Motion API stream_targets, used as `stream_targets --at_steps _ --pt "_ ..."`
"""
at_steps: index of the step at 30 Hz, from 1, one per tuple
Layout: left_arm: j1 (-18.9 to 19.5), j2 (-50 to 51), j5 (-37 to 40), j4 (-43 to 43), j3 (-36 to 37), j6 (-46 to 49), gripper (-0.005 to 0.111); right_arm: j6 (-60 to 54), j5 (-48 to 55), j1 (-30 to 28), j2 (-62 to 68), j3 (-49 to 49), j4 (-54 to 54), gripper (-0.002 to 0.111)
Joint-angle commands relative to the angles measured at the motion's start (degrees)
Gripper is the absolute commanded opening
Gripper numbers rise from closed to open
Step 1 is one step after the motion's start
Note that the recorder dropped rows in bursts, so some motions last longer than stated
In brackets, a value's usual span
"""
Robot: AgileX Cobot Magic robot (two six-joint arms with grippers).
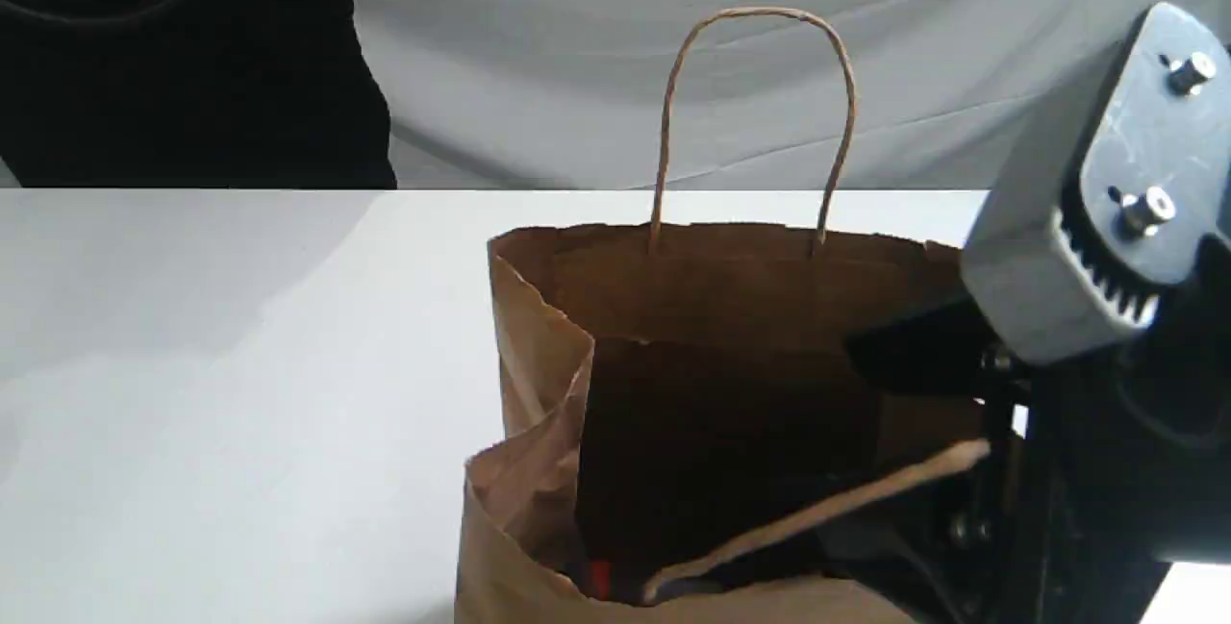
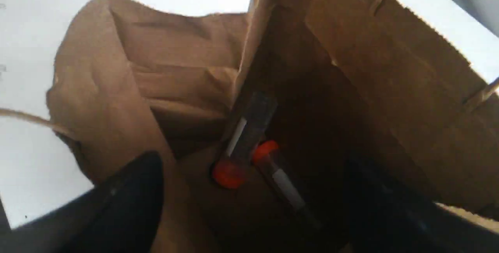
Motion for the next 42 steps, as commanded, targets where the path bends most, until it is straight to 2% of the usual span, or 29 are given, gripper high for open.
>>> stream_targets --at_steps 1,23,31,42 --pt "-0.2 -0.7 -0.2 -0.2 -0.1 -0.5 0.020 0.2 0.0 0.1 -0.3 0.2 2.3 0.064" --pt "-0.2 -0.7 -0.2 0.9 -0.1 -0.4 0.020 -0.9 1.9 0.1 -5.0 0.2 7.0 0.064" --pt "-0.2 -0.7 -0.2 0.9 -0.1 -0.8 0.020 -10.4 5.3 0.1 -5.0 0.3 7.0 0.068" --pt "-0.2 -0.7 -0.2 0.9 -0.1 -1.2 0.020 -13.0 8.9 0.1 -5.0 0.3 12.6 0.070"
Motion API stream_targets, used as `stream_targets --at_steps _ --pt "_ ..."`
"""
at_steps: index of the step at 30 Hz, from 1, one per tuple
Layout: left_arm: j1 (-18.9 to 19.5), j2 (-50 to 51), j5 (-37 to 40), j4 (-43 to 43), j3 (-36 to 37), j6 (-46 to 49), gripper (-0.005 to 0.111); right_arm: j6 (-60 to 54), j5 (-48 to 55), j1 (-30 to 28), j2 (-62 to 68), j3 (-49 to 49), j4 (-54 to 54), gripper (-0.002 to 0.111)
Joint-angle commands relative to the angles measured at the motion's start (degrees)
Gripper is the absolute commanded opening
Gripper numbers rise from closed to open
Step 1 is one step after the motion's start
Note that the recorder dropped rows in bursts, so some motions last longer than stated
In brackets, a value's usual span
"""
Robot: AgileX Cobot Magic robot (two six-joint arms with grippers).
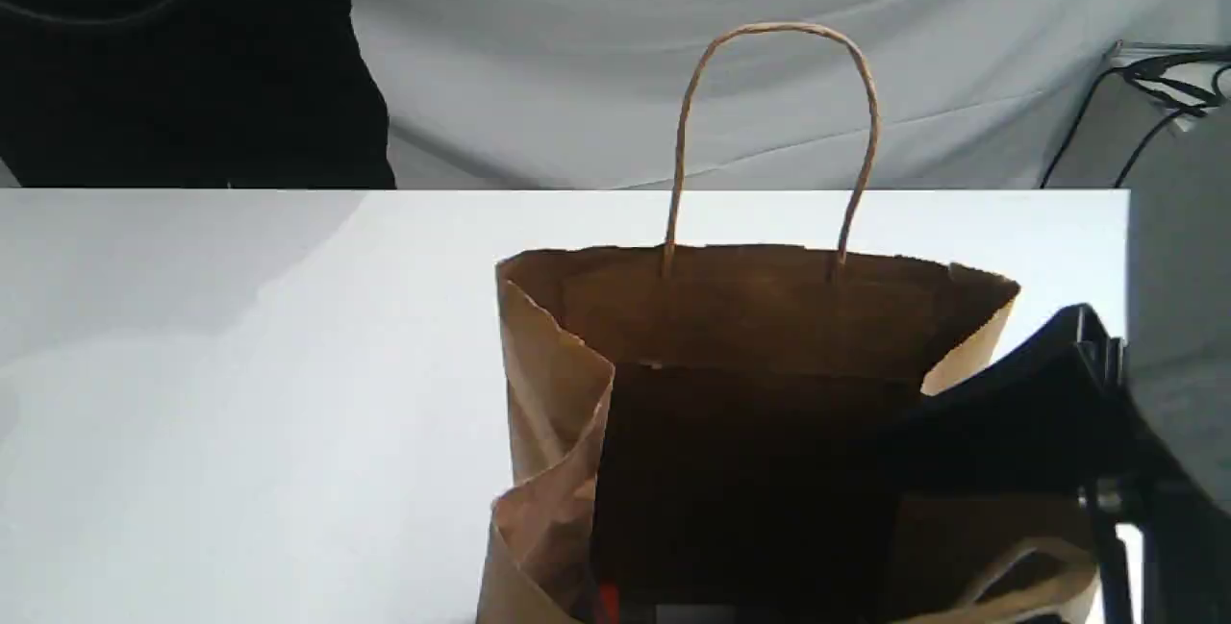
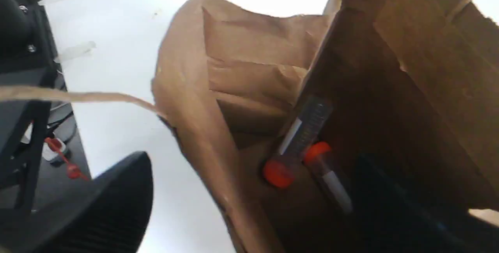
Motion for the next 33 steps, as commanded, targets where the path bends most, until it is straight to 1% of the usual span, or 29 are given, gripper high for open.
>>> stream_targets --at_steps 1,21,28,33 --pt "-0.2 -0.7 -0.2 0.0 -0.1 -0.7 0.020 -2.7 2.0 0.1 -0.4 0.3 0.8 0.070" --pt "-0.2 -0.7 -0.2 1.0 -0.1 -0.7 0.020 -2.7 2.9 0.1 -2.3 0.3 -3.4 0.070" --pt "-0.2 -0.7 -0.2 0.9 -0.1 -0.8 0.020 1.6 5.3 0.1 -5.1 0.3 -8.6 0.070" --pt "-0.2 -0.7 -0.2 0.9 -0.1 -0.8 0.020 3.8 8.3 0.1 -5.5 0.2 -8.6 0.070"
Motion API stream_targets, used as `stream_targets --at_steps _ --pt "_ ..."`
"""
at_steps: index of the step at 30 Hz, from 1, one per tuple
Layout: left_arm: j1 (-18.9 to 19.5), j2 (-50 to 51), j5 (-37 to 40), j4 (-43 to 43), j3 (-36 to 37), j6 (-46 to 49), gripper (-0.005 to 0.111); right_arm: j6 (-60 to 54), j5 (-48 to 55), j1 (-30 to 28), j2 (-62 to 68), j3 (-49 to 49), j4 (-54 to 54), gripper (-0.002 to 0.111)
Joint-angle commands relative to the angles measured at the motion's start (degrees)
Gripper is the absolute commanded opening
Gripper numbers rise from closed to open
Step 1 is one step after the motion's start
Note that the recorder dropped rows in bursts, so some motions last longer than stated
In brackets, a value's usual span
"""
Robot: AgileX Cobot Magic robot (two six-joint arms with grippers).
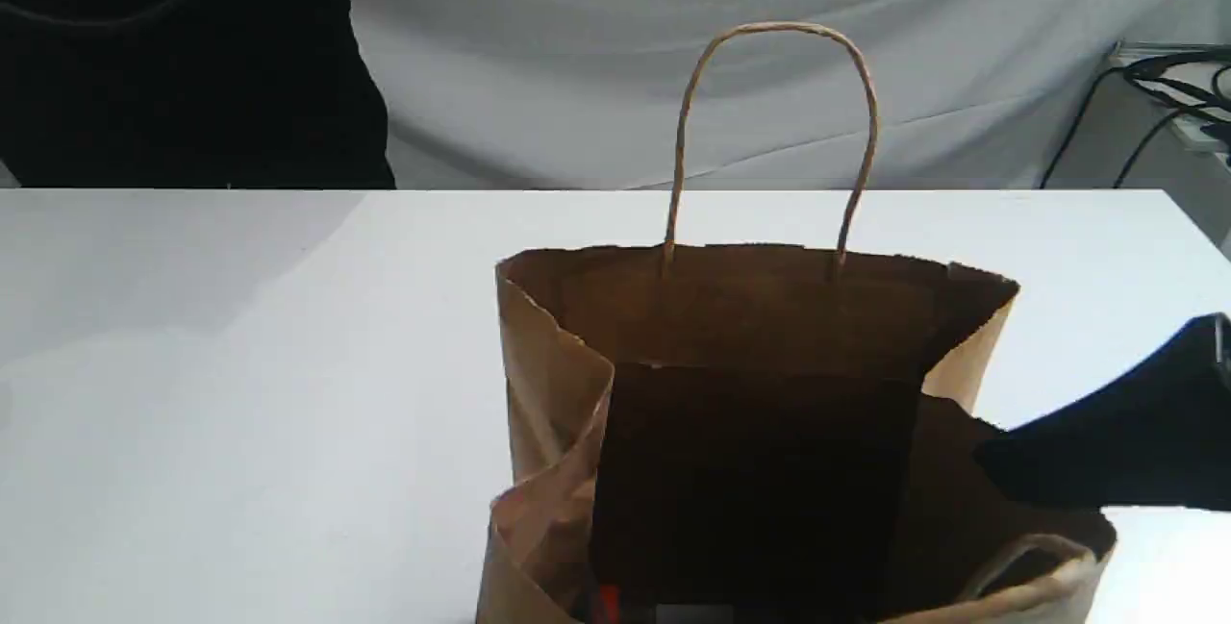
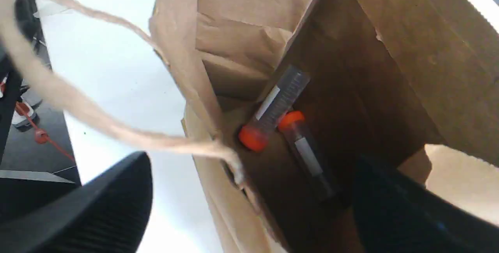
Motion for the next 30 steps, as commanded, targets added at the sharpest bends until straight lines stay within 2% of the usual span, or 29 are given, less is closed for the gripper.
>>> stream_targets --at_steps 1,3,5,7,12,15,18,24,27,30 --pt "-0.2 -0.7 -0.2 0.1 -0.1 -0.3 0.020 1.4 2.2 0.1 -0.8 0.2 -0.6 0.070" --pt "-0.2 -0.7 -0.2 0.5 -0.1 -0.3 0.020 1.4 3.8 0.1 -1.5 0.2 -0.6 0.069" --pt "-0.2 -0.7 -0.2 1.6 -0.1 -0.9 0.020 1.4 5.1 0.1 -3.1 0.2 -0.6 0.061" --pt "-0.2 -1.0 -0.2 2.3 -0.1 -1.4 0.020 1.4 5.6 0.1 -4.9 0.2 -0.6 0.047" --pt "-0.2 -3.2 -0.2 1.8 -0.1 -1.5 0.019 1.4 5.4 0.1 -11.2 0.2 -0.8 0.000" --pt "-0.2 -5.3 -0.2 1.7 0.0 -1.5 0.013 3.7 3.6 0.1 -15.5 0.2 -0.9 0.000" --pt "-0.2 -8.6 -0.2 0.0 1.4 -0.6 0.000 7.4 -0.2 0.1 -20.2 0.2 -2.6 0.000" --pt "-0.2 -18.6 -0.6 -4.5 10.5 1.7 0.000 11.0 -15.5 0.1 -29.6 1.1 -10.5 0.000" --pt "-0.2 -26.1 -9.5 -7.0 20.6 5.0 0.000 12.9 -22.7 0.1 -32.7 3.3 -14.8 0.000" --pt "-0.2 -35.9 -22.8 -9.8 34.3 7.9 0.000 15.4 -27.0 0.1 -34.5 7.5 -20.0 0.000"
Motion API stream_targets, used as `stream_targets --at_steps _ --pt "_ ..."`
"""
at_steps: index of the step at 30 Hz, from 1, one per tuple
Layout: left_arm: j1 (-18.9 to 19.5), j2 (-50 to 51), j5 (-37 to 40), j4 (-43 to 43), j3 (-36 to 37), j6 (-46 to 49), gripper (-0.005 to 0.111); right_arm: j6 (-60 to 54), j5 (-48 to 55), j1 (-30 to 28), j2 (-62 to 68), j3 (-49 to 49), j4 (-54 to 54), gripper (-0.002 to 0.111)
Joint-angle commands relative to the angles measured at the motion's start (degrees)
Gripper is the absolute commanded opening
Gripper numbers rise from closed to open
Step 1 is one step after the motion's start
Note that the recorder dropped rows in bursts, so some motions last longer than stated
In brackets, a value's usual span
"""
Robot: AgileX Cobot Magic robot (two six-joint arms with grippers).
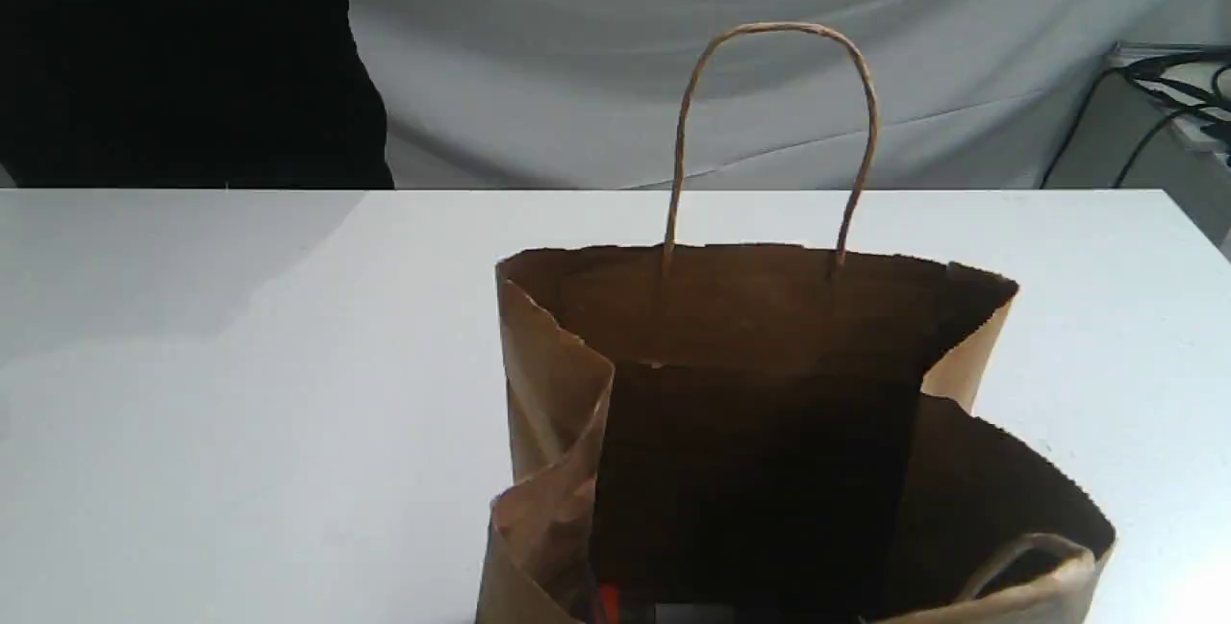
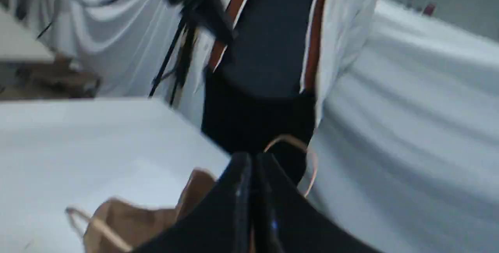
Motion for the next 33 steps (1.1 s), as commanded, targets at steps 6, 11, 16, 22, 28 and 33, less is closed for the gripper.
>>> stream_targets --at_steps 6,11,16,22,28,33 --pt "-0.2 -25.2 -32.7 -12.6 37.0 9.3 0.000 4.7 -21.2 0.1 -1.3 14.9 -9.6 0.000" --pt "-0.2 -35.2 -43.9 -17.1 49.8 9.3 0.000 3.9 -27.8 0.1 -1.3 18.5 -12.3 0.000" --pt "-0.2 -40.0 -43.2 -17.2 54.1 8.5 0.000 4.7 -21.7 0.1 -1.3 18.5 -7.6 0.000" --pt "-0.2 -40.5 -37.5 -16.8 55.5 7.7 0.000 4.7 -19.4 0.1 -1.3 18.5 -3.2 0.000" --pt "-0.2 -40.5 -37.9 -16.8 55.5 7.7 0.000 4.7 -19.4 0.1 -1.3 18.5 -3.2 0.000" --pt "-0.2 -40.5 -37.9 -16.8 55.5 7.7 0.000 4.8 -19.4 0.1 -1.3 18.5 -3.2 0.000"
